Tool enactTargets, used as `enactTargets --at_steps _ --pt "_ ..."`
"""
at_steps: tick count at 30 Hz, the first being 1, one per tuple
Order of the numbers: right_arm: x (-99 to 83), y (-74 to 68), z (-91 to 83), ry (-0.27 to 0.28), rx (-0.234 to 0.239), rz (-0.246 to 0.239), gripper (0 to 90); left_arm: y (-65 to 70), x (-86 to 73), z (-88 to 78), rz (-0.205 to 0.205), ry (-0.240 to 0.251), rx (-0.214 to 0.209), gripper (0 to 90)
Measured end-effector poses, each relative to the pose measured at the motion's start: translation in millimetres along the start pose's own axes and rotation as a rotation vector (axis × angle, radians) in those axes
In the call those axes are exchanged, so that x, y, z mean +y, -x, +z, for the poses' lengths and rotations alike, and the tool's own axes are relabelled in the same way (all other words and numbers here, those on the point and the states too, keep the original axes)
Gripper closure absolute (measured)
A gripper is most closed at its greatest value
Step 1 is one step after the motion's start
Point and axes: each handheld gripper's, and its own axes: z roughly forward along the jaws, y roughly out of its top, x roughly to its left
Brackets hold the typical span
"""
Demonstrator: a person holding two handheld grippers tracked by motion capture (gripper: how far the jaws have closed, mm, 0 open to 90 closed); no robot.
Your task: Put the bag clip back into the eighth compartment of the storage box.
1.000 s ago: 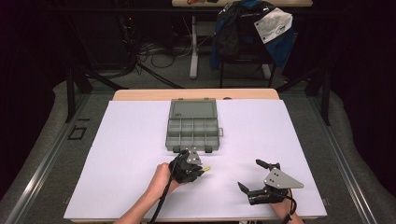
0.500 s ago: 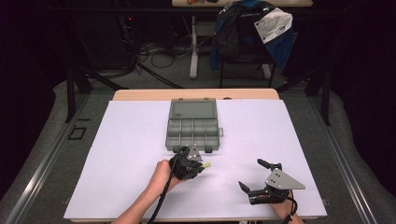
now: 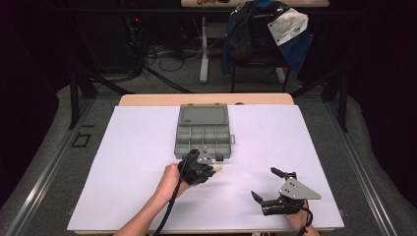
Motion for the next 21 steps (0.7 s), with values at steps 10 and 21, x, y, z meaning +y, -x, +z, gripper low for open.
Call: enactTargets --at_steps 10,21 --pt "0.1 -0.2 -0.6 -0.001 -0.001 0.002 0.4 -3.6 8.5 -3.0 0.005 0.007 0.011 79.8" --pt "0.4 -0.6 -1.1 -0.001 0.002 0.001 0.4 -10.5 15.2 -4.8 -0.004 0.014 0.02 79.8"
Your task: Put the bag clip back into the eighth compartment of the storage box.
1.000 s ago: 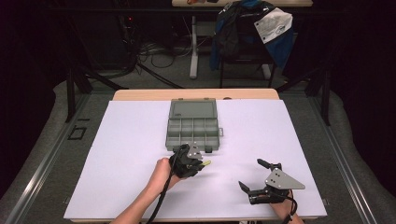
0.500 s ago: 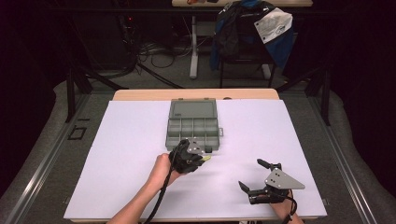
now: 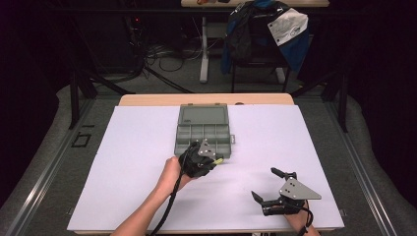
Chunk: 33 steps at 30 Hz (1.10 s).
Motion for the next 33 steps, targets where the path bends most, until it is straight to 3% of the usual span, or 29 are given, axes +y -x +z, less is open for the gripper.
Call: enactTargets --at_steps 33 --pt "-0.1 0.1 0.5 -0.007 0.0 0.002 0.7 -14.8 18.0 -2.2 -0.019 0.014 0.025 79.8"
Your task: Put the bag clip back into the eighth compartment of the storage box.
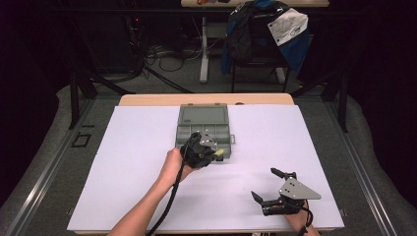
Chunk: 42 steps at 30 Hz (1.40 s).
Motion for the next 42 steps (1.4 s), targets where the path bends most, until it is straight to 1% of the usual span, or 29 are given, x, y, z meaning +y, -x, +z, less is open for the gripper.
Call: enactTargets --at_steps 17,20,24,32,34,35,38,40,42 --pt "0.1 0.0 0.1 0.001 0.0 -0.001 0.7 -11.7 12.8 1.4 -0.019 0.005 0.015 79.8" --pt "0.1 -0.1 0.1 0.002 0.0 -0.001 0.7 -15.0 14.4 2.9 -0.033 0.006 0.009 79.8" --pt "0.1 -0.1 -0.2 -0.005 0.0 0.004 0.8 -17.3 15.9 4.5 -0.04 0.006 0.011 79.8" --pt "0.1 0.3 -0.3 -0.006 0.002 0.003 0.8 -23.9 19.2 9.3 -0.07 0.007 0.011 79.8" --pt "0.2 0.2 -0.5 -0.006 0.002 0.004 0.8 -24.9 19.4 10.9 -0.082 0.012 0.014 79.8" --pt "0.2 0.3 -0.5 -0.006 0.002 0.004 0.8 -25.8 19.7 11.4 -0.08 0.01 0.017 79.8" --pt "0.2 0.3 -0.6 -0.006 0.002 0.004 0.8 -27.9 20.1 13.5 -0.093 0.007 0.021 79.8" --pt "0.2 0.2 -0.6 -0.006 0.002 0.004 0.8 -29.7 20.3 15.1 -0.102 0.007 0.03 79.8" --pt "0.2 0.2 -0.6 -0.006 0.002 0.005 0.8 -31.8 20.5 16.2 -0.114 0.01 0.03 79.7"
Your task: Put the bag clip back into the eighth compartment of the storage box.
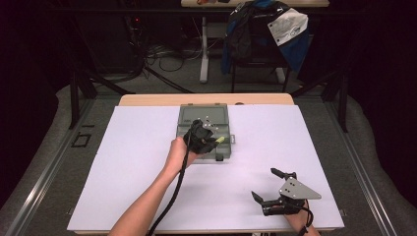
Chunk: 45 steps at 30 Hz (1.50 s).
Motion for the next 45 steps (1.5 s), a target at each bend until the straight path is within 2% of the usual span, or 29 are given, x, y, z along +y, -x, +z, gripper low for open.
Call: enactTargets --at_steps 9,21,40,45 --pt "-0.2 0.3 0.2 -0.002 0.0 0.0 0.8 -5.4 1.7 3.1 -0.038 0.009 0.021 79.8" --pt "-0.3 0.4 0.3 -0.007 -0.004 0.002 0.8 -13.0 3.1 10.7 -0.121 0.032 0.015 79.7" --pt "-0.6 0.9 0.5 -0.005 0.002 0.005 0.8 -3.5 5.6 31.3 -0.179 0.052 0.034 79.5" --pt "-0.8 0.8 1.1 0.008 -0.004 0.003 0.8 -2.2 5.9 36.1 -0.187 0.037 0.031 79.5"
